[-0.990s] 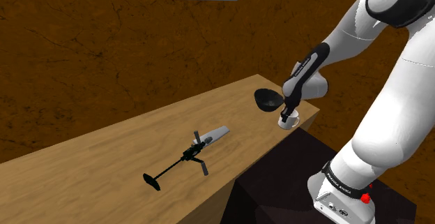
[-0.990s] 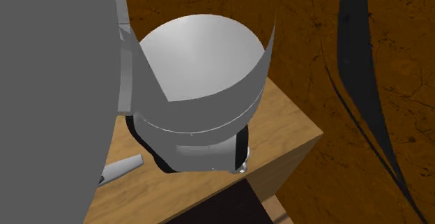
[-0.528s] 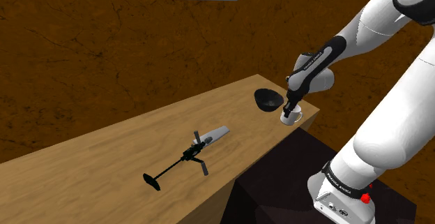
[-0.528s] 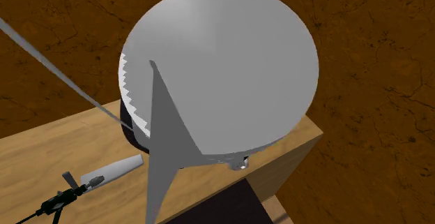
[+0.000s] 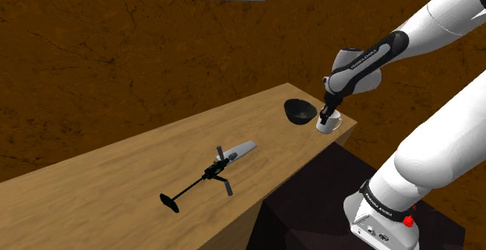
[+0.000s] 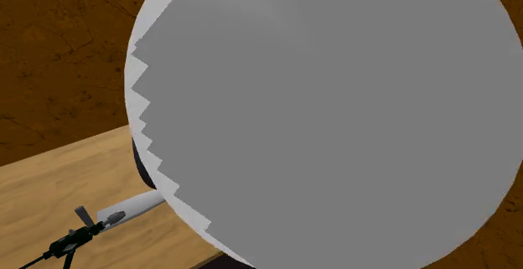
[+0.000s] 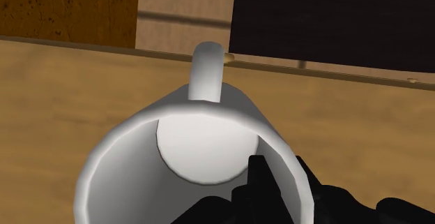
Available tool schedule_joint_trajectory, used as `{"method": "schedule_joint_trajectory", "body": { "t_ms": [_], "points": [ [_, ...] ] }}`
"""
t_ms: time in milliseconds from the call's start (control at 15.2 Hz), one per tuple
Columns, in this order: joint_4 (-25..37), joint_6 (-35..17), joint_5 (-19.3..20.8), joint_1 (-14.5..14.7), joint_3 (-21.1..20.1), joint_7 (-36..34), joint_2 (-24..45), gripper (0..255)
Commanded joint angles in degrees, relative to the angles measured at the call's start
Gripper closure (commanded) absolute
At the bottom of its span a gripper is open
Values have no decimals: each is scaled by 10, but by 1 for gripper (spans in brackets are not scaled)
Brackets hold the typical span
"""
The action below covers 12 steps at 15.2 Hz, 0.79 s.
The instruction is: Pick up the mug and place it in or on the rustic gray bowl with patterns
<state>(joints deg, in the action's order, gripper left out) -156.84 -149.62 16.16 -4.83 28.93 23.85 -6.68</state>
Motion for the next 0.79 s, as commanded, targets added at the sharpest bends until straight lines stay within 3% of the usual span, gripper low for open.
{"method": "schedule_joint_trajectory", "body": {
  "t_ms": [0, 726],
  "points": [
    [3, 22, 7, -2, -2, -4, -18, 255],
    [26, 138, 26, -13, -21, -15, -114, 255]
  ]
}}
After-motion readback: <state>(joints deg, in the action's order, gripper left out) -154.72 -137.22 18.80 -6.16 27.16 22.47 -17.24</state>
